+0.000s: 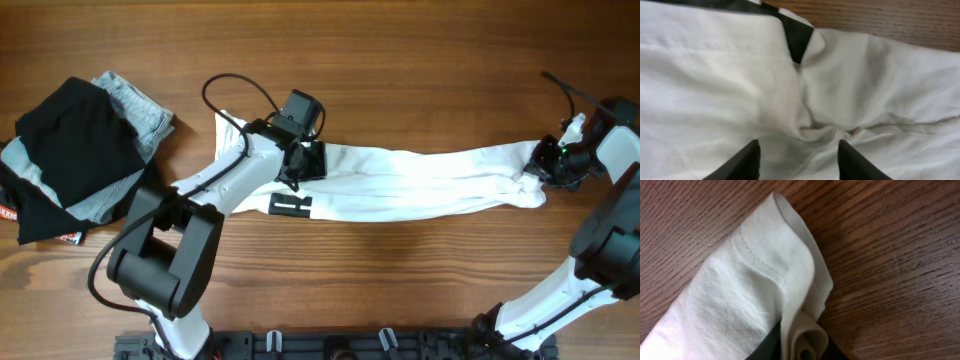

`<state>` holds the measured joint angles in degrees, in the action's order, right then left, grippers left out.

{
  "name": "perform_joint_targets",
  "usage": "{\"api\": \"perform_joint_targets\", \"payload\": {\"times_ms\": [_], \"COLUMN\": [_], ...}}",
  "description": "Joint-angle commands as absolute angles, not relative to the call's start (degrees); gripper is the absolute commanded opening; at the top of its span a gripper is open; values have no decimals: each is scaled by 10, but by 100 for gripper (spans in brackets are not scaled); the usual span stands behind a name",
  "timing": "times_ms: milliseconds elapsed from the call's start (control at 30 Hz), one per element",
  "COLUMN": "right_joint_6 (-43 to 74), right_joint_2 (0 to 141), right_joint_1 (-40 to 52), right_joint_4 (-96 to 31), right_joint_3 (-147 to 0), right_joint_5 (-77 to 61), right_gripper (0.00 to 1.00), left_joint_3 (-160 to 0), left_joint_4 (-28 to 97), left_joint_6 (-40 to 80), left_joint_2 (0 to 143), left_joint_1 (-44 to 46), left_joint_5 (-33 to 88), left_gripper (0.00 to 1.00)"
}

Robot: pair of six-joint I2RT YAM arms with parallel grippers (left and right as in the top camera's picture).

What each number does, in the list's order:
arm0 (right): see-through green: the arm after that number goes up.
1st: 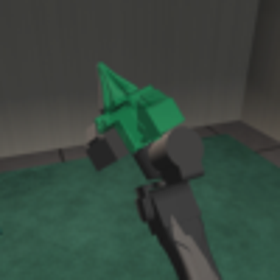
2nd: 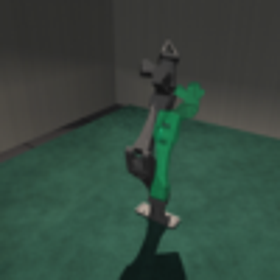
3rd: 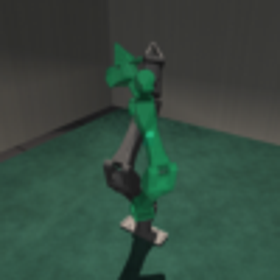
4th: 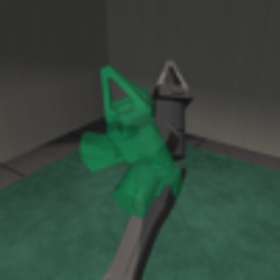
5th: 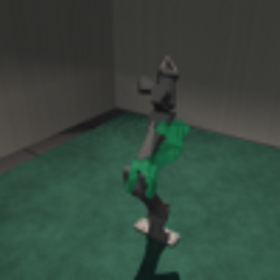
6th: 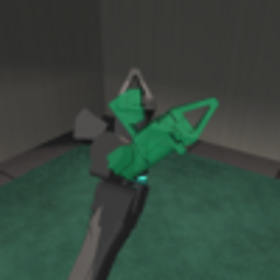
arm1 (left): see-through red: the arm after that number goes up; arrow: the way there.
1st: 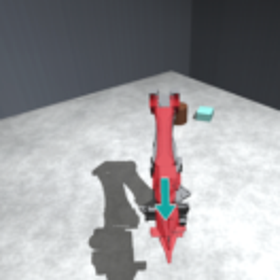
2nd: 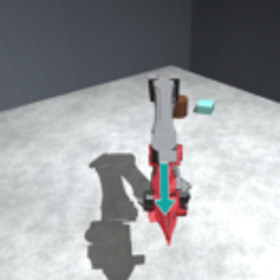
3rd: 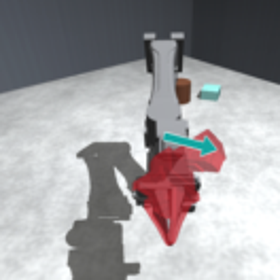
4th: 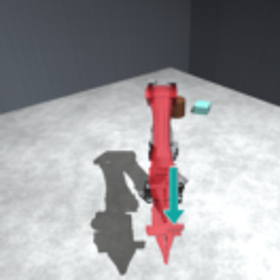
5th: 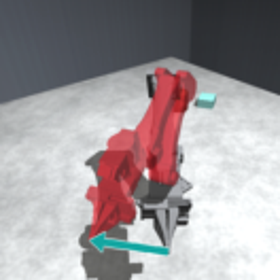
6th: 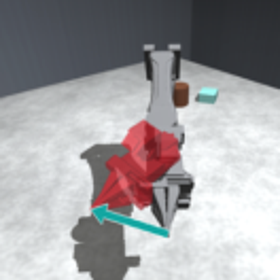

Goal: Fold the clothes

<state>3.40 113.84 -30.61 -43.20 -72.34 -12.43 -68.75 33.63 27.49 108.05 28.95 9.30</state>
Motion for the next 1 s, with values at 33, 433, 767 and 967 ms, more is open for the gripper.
{"api": "perform_joint_targets", "payload": {"times_ms": [33,433,767,967], "right_joint_6": [10,-99,-132,-69], "right_joint_2": [1168,1148,1147,1077], "right_joint_1": [-301,-308,-311,-302], "right_joint_4": [-449,-507,-532,-590], "right_joint_3": [-698,-746,-748,-802], "right_joint_5": [-92,34,-22,-1], "right_gripper": [24,36,4,4], "left_joint_3": [-690,-690,-690,-690], "left_joint_4": [339,380,388,399], "left_joint_6": [273,273,272,272], "left_joint_2": [1057,985,985,985], "left_joint_1": [274,215,215,214], "left_joint_5": [74,74,63,59], "left_gripper": [57,56,56,56]}}
